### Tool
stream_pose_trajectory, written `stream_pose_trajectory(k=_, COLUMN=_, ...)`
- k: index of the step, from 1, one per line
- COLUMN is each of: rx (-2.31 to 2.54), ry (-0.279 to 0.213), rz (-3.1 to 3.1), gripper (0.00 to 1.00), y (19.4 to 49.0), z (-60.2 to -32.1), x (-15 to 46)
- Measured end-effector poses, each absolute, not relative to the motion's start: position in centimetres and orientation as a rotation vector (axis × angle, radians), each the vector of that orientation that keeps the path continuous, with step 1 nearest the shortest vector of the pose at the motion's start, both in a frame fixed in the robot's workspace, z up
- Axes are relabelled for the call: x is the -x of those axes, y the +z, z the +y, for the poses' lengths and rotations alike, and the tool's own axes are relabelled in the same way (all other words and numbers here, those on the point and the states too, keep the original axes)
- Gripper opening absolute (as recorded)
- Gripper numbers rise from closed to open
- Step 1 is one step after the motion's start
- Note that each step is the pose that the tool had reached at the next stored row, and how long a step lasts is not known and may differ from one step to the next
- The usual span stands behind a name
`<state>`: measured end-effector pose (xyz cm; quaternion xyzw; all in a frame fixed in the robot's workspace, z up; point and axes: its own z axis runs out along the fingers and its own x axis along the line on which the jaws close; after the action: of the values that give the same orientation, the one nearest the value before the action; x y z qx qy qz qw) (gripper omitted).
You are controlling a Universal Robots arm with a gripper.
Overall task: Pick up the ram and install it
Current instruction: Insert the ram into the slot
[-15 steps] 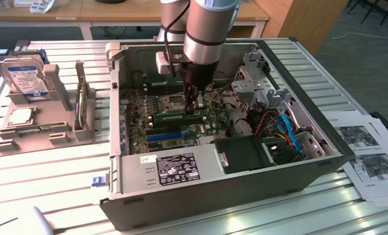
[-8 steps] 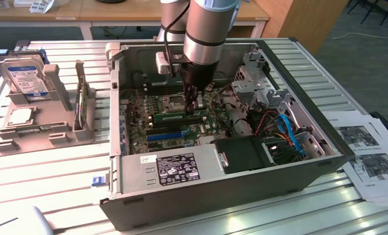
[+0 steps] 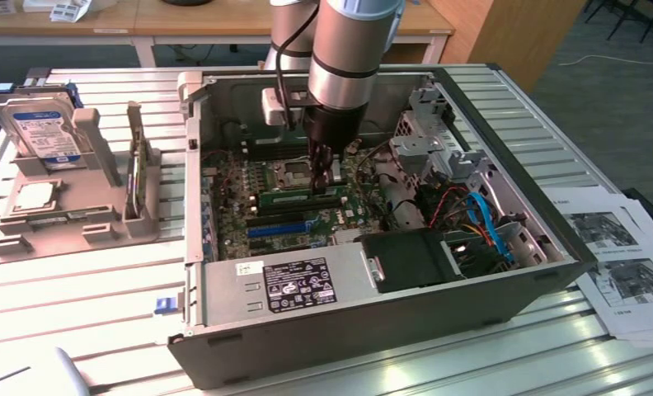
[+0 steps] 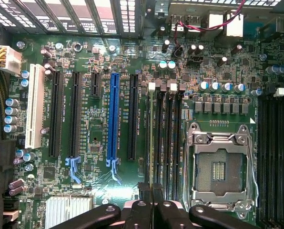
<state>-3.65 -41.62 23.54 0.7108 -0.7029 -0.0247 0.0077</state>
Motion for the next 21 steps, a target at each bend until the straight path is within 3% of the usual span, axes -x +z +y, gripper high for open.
stream_pose_trajectory(k=21, rx=-2.221, ry=-0.077, rz=-2.198, gripper=0.12, y=23.14, z=-41.62, x=3.77)
